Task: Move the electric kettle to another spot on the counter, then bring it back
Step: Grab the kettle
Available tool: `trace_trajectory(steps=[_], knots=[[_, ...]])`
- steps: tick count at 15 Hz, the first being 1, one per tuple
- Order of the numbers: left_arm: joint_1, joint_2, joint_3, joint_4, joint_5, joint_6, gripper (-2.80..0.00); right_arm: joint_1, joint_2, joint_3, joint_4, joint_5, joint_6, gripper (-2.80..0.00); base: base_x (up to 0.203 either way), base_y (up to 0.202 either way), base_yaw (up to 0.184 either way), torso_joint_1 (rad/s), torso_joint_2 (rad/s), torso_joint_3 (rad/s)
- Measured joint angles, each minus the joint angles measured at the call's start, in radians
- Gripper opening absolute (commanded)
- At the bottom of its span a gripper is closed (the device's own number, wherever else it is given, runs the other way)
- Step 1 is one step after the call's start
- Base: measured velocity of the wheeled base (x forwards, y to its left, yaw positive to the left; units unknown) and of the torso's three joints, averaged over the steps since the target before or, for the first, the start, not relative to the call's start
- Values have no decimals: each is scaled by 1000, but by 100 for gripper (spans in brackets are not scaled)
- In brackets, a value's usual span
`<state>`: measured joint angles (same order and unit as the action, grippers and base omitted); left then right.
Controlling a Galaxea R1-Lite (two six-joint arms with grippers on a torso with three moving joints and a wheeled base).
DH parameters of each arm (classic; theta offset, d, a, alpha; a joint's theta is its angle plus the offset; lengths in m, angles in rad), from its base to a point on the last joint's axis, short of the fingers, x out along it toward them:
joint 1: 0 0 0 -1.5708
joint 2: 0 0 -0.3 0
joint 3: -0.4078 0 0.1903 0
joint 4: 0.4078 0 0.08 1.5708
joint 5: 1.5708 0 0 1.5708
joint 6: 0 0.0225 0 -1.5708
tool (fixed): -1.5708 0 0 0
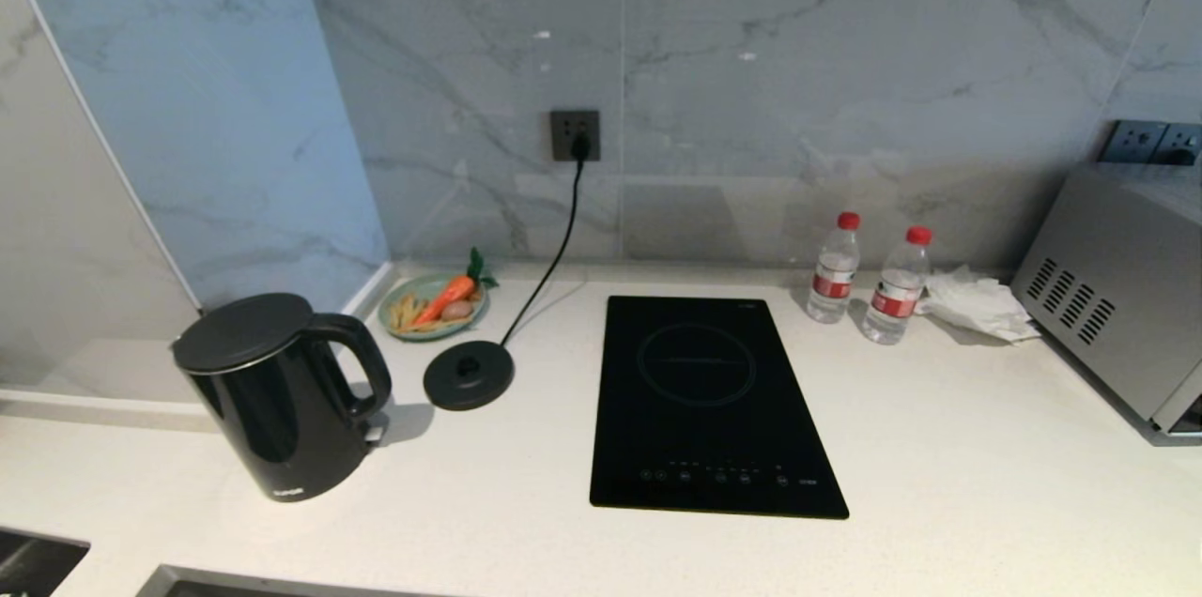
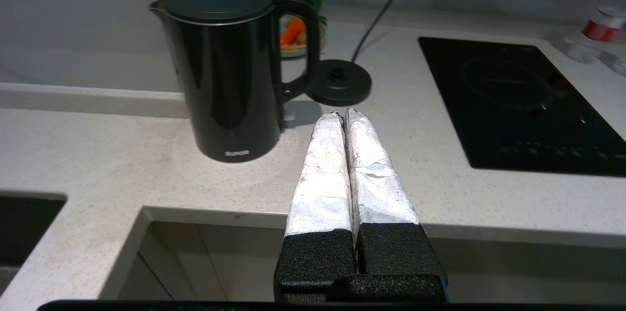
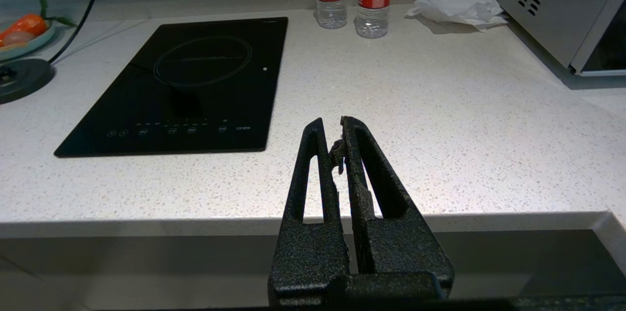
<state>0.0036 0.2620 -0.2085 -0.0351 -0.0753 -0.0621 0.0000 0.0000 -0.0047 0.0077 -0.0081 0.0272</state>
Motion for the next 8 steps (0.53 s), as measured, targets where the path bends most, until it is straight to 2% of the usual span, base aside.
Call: trace_trajectory(steps=[3,8], knots=[[-1,183,-12,-116,-46,-8,-280,0,0,0,0,0,0,-280,0,0,0,0,0,0],[-15,582,-42,-436,-44,-76,-280,0,0,0,0,-1,0,-280,0,0,0,0,0,0]])
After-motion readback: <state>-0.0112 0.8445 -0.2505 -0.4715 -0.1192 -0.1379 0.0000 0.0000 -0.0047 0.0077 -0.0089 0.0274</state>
